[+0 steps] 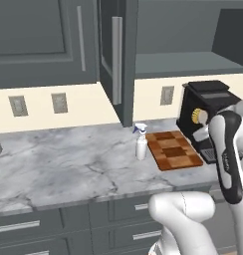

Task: Grab the spray bottle from the cabinet, then place it next to the cutting board for sanitizing. Then grab the dish brush from the countertop next to the sink and place it next to the cutting board.

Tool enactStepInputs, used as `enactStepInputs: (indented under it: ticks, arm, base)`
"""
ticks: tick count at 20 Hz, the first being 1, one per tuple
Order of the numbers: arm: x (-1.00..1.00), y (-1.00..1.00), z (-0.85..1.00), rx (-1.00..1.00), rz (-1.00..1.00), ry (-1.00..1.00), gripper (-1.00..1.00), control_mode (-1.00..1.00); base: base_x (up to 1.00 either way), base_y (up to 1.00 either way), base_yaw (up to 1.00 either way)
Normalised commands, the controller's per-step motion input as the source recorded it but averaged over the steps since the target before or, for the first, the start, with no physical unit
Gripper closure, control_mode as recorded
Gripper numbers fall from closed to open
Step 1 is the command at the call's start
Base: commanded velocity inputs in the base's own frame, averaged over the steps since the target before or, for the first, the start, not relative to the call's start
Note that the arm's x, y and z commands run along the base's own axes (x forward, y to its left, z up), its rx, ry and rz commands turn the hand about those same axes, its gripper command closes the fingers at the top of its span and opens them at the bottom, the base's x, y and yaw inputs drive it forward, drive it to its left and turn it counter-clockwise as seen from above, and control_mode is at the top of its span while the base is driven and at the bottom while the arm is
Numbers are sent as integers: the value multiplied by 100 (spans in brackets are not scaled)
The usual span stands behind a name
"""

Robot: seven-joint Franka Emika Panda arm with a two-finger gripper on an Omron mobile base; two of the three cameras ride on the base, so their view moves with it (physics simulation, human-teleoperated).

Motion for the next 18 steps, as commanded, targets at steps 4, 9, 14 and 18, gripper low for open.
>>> enactStepInputs:
  ticks: [4,9,14,18]
  arm:
    - [10,18,-69,-37,21,11,100,-100]
    - [25,-1,-62,-25,33,20,100,-100]
    - [14,0,-55,-15,35,5,100,-100]
    - [18,2,-33,-14,43,26,100,-100]
  base:
    - [0,0,0]
    - [0,0,0]
    - [0,0,0]
    - [0,0,0]
